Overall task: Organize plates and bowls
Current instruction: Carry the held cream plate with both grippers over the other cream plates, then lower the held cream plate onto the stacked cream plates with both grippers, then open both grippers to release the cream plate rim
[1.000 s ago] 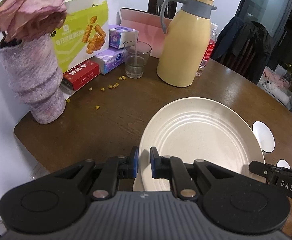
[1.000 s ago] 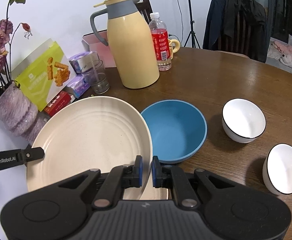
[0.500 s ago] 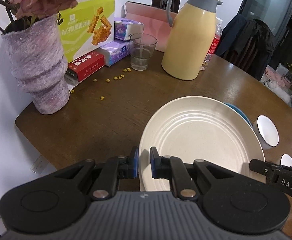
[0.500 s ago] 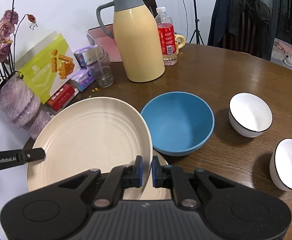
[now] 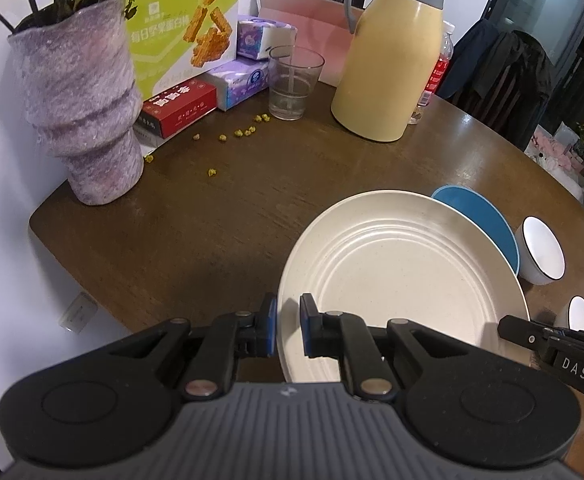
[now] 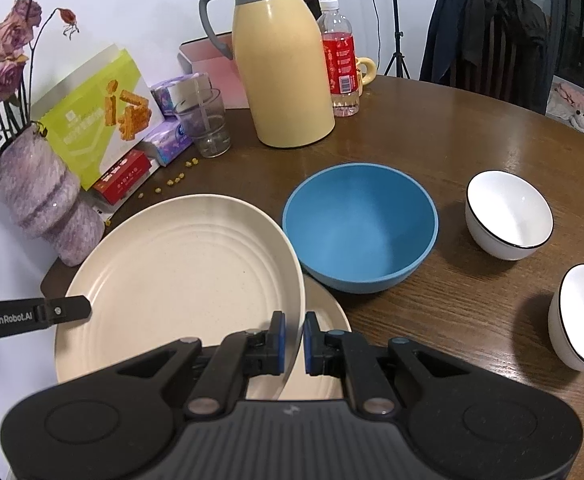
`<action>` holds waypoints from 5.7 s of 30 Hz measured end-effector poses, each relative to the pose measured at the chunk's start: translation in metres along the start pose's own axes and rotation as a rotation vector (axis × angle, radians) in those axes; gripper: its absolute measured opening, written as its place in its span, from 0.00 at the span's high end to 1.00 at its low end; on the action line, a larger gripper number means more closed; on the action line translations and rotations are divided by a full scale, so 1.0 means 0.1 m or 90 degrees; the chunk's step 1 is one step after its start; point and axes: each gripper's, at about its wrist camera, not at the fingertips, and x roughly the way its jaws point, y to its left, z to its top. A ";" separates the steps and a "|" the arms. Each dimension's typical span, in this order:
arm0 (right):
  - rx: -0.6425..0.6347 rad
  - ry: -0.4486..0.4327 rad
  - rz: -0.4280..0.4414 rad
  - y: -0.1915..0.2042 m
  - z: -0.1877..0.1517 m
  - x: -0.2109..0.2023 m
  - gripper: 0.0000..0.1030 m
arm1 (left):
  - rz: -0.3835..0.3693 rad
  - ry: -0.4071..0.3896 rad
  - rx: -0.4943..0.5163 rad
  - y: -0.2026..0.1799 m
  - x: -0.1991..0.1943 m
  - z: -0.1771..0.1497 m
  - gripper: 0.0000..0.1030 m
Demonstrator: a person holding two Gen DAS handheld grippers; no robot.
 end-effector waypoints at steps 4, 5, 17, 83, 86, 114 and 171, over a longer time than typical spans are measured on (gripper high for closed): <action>-0.003 0.008 -0.001 0.01 -0.02 0.04 0.91 | 0.001 0.007 -0.003 0.02 0.04 -0.03 0.88; -0.003 0.010 -0.002 0.01 -0.02 0.05 0.91 | 0.001 0.009 -0.004 0.02 0.05 -0.03 0.88; -0.008 0.025 -0.011 0.00 -0.08 0.14 0.91 | -0.001 0.025 -0.005 0.03 0.18 -0.07 0.88; -0.050 0.054 -0.070 -0.17 -0.33 0.57 0.89 | 0.037 0.046 0.112 -0.31 0.77 -0.30 0.88; -0.050 0.052 -0.071 -0.17 -0.32 0.56 0.89 | 0.042 0.045 0.125 -0.34 0.78 -0.30 0.88; -0.063 0.065 -0.085 -0.15 -0.37 0.69 0.88 | 0.109 0.050 0.229 -0.53 0.89 -0.39 0.86; 0.011 0.053 -0.038 -0.36 -0.43 0.07 0.00 | 0.011 -0.052 0.118 -0.21 0.15 -0.32 0.00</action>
